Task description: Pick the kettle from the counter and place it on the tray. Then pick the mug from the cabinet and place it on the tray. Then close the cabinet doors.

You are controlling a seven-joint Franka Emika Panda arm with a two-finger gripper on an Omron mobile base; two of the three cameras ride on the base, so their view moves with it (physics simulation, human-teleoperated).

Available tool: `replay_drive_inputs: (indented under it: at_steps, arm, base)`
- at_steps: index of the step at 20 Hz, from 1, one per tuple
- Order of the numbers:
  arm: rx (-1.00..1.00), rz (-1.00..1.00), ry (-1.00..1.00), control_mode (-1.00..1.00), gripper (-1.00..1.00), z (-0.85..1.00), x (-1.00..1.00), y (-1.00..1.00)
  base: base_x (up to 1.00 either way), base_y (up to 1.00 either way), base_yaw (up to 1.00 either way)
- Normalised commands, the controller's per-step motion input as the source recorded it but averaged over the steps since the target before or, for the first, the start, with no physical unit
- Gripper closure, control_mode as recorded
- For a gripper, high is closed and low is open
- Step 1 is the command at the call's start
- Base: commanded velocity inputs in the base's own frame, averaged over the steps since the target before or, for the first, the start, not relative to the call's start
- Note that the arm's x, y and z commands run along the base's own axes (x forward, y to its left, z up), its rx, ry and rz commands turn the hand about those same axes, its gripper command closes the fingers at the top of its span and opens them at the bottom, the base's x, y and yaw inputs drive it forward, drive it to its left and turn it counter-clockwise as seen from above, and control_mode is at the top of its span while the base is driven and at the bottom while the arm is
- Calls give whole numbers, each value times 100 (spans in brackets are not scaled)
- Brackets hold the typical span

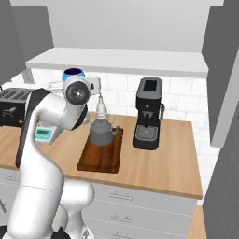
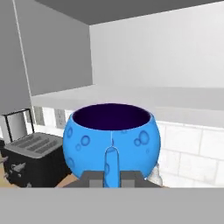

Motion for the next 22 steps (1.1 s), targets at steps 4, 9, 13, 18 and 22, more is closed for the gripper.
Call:
replay_drive_inputs:
  at_steps: [4, 9, 13, 18, 22]
  arm:
    - [-5, 45, 0, -100, 100, -41, -69, -40]
    - [-4, 41, 0, -100, 100, -48, -59, -44]
    - [-7, 16, 9, -100, 100, -60, -7, -18]
    - [-4, 8, 1, -100, 100, -63, 0, -14]
    - [-1, 8, 0, -100, 100, -68, -9, -26]
  base:
    - [0, 0, 0]
    - [0, 0, 0]
    - [0, 0, 0]
    - [0, 0, 0]
    - [0, 0, 0]
